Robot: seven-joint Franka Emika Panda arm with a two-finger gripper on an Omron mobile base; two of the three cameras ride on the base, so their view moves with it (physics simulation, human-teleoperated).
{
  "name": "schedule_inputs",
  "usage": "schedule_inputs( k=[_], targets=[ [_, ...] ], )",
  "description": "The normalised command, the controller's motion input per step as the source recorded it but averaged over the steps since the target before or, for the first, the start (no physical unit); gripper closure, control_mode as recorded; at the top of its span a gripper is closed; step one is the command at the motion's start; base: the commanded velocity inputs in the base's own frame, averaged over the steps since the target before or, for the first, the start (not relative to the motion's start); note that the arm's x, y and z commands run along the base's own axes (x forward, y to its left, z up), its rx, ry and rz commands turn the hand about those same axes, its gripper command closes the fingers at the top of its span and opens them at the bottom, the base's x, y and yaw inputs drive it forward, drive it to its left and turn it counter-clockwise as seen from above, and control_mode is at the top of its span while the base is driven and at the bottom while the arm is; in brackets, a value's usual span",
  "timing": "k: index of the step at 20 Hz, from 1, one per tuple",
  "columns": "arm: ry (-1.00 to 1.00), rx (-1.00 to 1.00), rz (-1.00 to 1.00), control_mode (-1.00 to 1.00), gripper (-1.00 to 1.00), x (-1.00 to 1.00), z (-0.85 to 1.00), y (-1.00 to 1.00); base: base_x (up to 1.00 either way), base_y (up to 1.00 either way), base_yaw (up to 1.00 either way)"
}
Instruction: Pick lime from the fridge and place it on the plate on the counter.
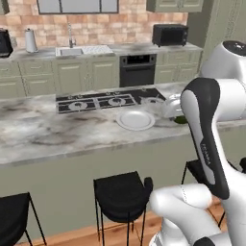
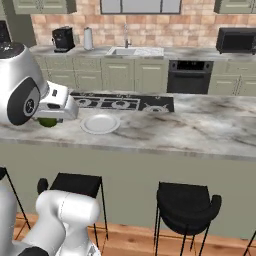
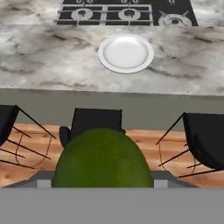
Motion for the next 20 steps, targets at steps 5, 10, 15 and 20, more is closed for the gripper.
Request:
schedule_inputs(
  k=[5, 10, 15, 20],
  targets=[
    [0.00, 0.00, 0.00, 1.00, 1.00, 0.00, 0.00, 0.00, 0.10, 0.04, -0.32],
    [0.00, 0.00, 0.00, 1.00, 1.00, 0.00, 0.00, 0.00, 0.02, 0.05, -0.07],
    [0.00, 0.00, 0.00, 1.00, 1.00, 0.00, 0.00, 0.00, 0.00, 0.00, 0.00],
    [0.13, 0.00, -0.08, -1.00, 1.00, 0.53, 0.00, 0.05, 0.00, 0.00, 0.00]
  ],
)
